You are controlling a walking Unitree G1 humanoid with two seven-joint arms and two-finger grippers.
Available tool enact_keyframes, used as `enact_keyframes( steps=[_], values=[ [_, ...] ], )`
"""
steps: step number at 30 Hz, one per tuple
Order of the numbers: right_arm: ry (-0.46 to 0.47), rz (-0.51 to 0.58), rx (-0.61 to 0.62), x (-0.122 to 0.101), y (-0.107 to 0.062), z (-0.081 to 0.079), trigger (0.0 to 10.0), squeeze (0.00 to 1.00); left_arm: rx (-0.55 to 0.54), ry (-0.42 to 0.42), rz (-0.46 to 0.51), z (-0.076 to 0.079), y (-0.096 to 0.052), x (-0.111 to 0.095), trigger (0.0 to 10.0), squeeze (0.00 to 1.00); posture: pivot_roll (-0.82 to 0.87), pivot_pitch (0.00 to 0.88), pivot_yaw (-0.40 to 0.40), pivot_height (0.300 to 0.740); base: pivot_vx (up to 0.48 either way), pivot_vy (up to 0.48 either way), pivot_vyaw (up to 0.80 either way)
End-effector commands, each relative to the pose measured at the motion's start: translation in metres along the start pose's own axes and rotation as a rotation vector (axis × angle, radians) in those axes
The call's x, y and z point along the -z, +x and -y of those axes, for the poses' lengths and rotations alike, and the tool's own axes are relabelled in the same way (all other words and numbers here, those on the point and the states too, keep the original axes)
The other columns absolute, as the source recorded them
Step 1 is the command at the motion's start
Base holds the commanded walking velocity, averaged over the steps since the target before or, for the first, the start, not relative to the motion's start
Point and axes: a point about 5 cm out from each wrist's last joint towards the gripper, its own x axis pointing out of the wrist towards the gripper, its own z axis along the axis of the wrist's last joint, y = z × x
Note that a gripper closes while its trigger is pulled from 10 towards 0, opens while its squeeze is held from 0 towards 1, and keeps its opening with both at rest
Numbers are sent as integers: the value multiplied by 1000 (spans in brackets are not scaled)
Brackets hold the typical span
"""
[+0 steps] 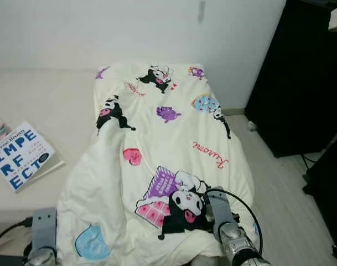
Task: Clean up the room
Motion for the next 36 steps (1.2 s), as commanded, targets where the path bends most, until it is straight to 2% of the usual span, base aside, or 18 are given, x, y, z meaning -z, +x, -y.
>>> enact_keyframes(
  steps=[1,5,6,16,17,27,31,36],
  values=[
    [-6,-30,14,10,-2,4,10000,0,17,11,-50,2,-3,13,10000,0,-60,43,-64,570,0,0,0],
    [14,-22,66,10,-3,14,10000,0,0,8,-46,-6,-2,13,10000,0,-61,43,-64,585,0,0,0],
    [24,-19,85,10,-3,20,10000,0,-22,-2,-35,-13,-1,10,10000,0,-62,43,-63,595,0,0,0],
    [20,-29,92,17,-5,23,10000,0,-85,-9,-3,-32,4,-2,10000,0,-60,38,-66,629,0,0,0],
    [15,-37,92,20,-5,23,10000,0,-105,-18,9,-38,6,-6,10000,0,-58,37,-67,638,0,0,0],
    [8,-42,88,21,-6,22,10000,0,-129,-33,0,-42,6,-6,10000,0,-61,30,-69,667,0,0,0],
    [-9,-62,76,30,-7,19,10000,0,-117,-17,-35,-37,3,5,10000,0,-67,15,-72,687,0,0,0],
    [-25,-101,80,41,-10,19,10000,0,-103,-5,-70,-33,1,13,10000,0,-65,6,-74,691,0,0,0]
  ],
)
